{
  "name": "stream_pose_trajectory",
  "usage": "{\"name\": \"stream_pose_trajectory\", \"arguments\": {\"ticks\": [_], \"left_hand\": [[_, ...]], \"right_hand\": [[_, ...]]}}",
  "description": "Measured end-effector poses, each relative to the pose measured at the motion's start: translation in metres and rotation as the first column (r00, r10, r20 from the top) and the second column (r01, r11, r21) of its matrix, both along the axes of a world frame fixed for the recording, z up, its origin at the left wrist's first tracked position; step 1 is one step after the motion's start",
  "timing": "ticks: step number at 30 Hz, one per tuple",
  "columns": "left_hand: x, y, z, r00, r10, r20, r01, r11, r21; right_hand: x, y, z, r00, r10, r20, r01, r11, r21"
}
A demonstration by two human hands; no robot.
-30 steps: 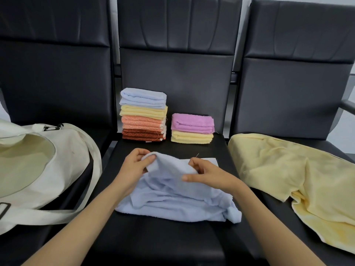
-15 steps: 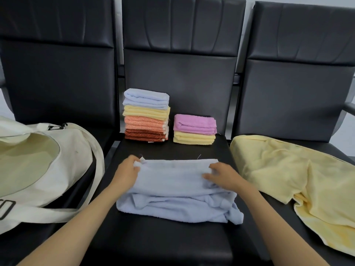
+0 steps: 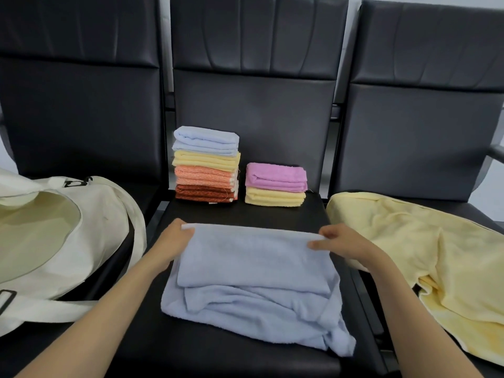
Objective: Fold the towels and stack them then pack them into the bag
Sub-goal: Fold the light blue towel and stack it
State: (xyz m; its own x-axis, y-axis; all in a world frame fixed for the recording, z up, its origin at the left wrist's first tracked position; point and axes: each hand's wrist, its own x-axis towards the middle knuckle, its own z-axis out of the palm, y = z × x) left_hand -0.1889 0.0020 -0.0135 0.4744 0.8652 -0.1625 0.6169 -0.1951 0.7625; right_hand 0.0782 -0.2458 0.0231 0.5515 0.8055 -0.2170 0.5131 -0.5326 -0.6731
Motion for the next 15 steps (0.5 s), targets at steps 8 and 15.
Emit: {"name": "stream_pose_trajectory", "arguments": {"ticks": [8,15], "left_hand": [[0.014,0.02,-0.032,0.974,0.028,-0.225,0.002,0.991,0.13],[0.013,0.025,-0.045,0.975,-0.028,-0.222,0.088,0.961,0.264]], "right_hand": [[0.002,0.014,-0.046,0.971,-0.205,0.125,0.212,0.976,-0.048],[0.003,0.021,-0.058,0.953,-0.239,0.186,0.257,0.963,-0.08]]}}
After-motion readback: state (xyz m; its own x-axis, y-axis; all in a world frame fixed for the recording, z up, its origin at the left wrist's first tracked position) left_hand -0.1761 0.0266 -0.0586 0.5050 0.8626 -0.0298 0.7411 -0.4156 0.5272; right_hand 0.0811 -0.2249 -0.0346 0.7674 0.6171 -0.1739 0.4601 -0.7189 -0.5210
